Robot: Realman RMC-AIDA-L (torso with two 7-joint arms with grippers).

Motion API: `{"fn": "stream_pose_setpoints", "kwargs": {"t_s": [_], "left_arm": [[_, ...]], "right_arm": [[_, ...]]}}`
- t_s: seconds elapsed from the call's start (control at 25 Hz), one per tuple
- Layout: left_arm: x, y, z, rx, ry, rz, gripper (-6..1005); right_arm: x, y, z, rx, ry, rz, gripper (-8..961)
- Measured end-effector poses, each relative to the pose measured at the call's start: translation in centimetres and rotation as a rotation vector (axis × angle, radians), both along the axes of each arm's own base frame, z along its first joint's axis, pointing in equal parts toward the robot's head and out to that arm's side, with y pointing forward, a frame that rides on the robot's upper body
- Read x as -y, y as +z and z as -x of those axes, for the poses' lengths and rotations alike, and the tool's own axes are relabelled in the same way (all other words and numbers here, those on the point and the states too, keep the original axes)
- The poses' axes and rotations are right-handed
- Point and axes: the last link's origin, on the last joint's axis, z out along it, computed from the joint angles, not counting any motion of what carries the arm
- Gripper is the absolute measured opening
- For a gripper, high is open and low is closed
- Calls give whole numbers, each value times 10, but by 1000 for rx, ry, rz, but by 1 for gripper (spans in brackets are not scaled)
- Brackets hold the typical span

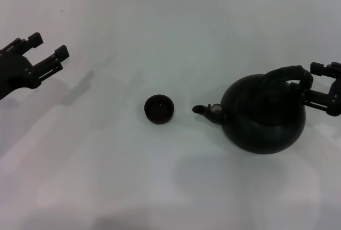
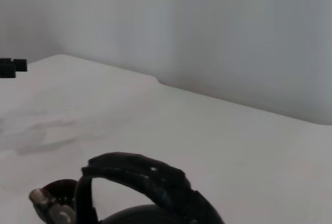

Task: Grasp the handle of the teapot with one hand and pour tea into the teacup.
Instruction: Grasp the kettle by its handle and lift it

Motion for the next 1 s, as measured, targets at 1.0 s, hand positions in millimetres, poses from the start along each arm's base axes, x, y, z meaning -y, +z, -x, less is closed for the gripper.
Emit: {"fn": "stream_pose_setpoints", "kwargs": {"t_s": [1.0], "left_arm": [[-12,-1,-2,-18,9,-9,772]], "right_arm": [[-10,2,-1,11,-24,-54,374]]}}
